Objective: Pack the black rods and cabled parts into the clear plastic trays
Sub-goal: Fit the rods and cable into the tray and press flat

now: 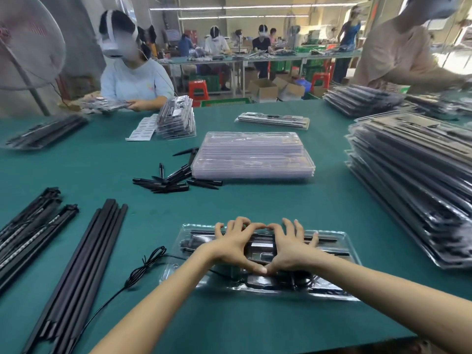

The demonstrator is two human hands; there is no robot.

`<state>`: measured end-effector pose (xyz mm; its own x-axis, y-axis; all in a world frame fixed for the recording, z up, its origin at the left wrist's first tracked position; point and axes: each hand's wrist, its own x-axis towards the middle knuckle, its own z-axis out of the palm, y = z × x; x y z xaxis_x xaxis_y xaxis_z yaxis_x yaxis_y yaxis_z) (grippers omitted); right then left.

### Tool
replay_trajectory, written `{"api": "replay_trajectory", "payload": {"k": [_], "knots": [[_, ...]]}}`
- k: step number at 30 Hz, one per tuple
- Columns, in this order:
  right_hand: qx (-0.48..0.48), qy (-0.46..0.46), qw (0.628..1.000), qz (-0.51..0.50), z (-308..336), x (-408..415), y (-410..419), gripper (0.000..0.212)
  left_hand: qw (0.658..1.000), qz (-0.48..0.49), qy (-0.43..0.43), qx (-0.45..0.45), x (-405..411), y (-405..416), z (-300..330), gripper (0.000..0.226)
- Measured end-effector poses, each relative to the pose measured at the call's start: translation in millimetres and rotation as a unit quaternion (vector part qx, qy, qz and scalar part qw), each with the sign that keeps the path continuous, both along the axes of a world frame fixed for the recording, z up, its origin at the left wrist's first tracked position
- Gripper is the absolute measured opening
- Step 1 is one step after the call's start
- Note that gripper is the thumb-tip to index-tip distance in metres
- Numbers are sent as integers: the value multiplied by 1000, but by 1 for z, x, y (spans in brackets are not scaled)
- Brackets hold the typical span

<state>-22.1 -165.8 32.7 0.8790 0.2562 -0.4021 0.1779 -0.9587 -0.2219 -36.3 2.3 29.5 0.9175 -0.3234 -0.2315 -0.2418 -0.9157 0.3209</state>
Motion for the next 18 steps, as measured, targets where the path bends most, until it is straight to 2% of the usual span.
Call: {"api": "replay_trajectory", "payload": {"k": [8, 10, 12, 13, 14, 15, 16, 17, 18], "knots": [[-2, 22, 1000, -8, 2, 4, 0, 107, 998, 22, -49, -19, -1, 0, -5, 95], [17, 16, 1000, -2, 1, 3, -5, 105, 991, 56, -105, -56, -15, -2, 4, 93], [40, 17, 999, -3, 0, 2, -8, 107, 960, 135, -207, -131, -41, -9, 12, 74], [43, 20, 999, -5, 1, 2, -8, 110, 929, 195, -230, -215, -58, -14, 14, 58], [44, 22, 999, -6, 3, 3, -8, 111, 883, 271, -199, -327, -78, -19, 14, 46], [41, 22, 999, -6, 5, 3, -7, 112, 812, 352, -123, -448, -99, -24, 13, 39], [35, 21, 999, -6, 7, 4, -6, 112, 720, 422, -17, -550, -118, -30, 11, 33], [28, 19, 999, -4, 10, 5, -5, 112, 631, 464, 88, -616, -133, -36, 8, 27], [19, 18, 1000, -2, 12, 5, -5, 112, 566, 477, 165, -652, -145, -44, 6, 19]]}}
